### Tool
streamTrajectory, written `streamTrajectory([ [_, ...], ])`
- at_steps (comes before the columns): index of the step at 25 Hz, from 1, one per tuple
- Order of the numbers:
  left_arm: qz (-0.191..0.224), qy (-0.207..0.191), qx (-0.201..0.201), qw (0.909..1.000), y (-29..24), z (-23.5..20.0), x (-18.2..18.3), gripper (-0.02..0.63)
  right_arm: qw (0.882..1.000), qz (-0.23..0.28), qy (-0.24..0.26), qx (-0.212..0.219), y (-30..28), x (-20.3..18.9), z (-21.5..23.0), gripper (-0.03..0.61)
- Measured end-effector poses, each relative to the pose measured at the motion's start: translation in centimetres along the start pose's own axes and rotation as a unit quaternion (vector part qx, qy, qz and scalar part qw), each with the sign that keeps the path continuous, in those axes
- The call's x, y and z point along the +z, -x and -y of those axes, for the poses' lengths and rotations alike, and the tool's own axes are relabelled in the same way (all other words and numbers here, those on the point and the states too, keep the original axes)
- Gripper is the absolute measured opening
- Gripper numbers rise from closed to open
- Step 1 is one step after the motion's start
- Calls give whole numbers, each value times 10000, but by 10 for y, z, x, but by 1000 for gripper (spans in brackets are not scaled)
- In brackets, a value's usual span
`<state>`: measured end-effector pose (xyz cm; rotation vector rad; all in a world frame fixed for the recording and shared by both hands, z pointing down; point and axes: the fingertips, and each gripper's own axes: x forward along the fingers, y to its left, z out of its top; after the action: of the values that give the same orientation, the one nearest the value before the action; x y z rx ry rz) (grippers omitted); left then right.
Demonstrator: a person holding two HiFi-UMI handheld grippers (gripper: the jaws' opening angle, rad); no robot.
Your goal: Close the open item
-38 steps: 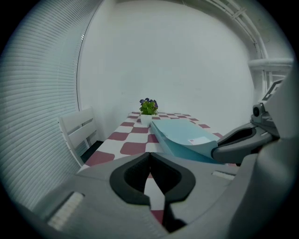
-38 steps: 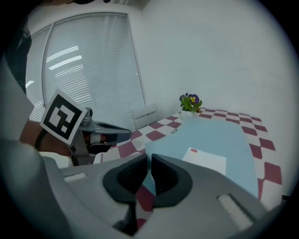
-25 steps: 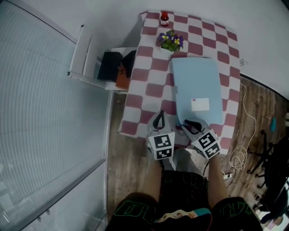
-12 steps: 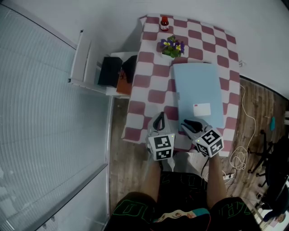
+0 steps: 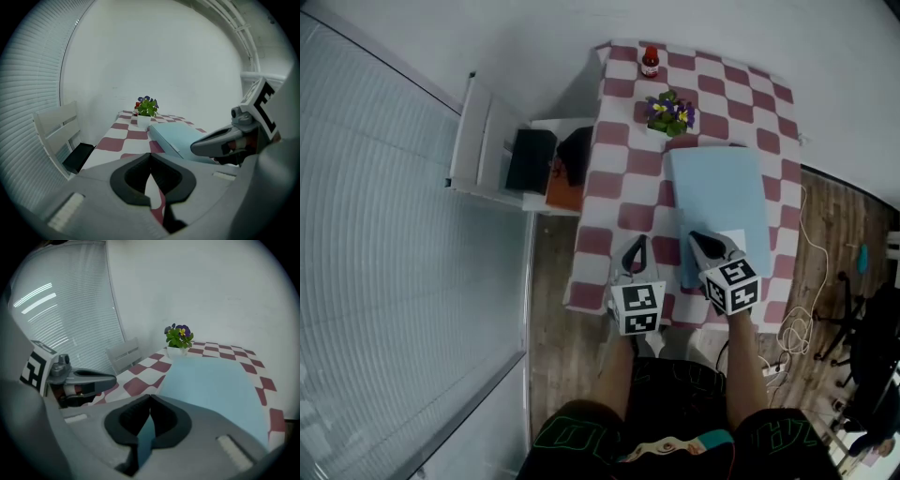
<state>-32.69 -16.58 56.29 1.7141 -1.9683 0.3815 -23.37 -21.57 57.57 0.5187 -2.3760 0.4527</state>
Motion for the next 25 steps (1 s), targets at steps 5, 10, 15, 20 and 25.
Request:
streamTrajectory([
  [5,-110,20,-233,9997,-11,-5,-5,9,9988,-104,22,-484,-22,15,17,5],
  [10,-256,83,-457,9986,-22,-8,-9,9,9954,-352,134,-886,-34,16,29,5],
  [15,-283,116,-634,9975,-32,-12,-8,9,9937,-531,228,-961,-42,13,29,5],
  [20,-274,218,-851,9958,-38,-9,-6,9,9948,-685,-63,-749,-41,11,31,5],
  [25,-122,189,-981,9949,-43,-5,6,9,9935,-651,-312,-877,-40,14,34,5],
])
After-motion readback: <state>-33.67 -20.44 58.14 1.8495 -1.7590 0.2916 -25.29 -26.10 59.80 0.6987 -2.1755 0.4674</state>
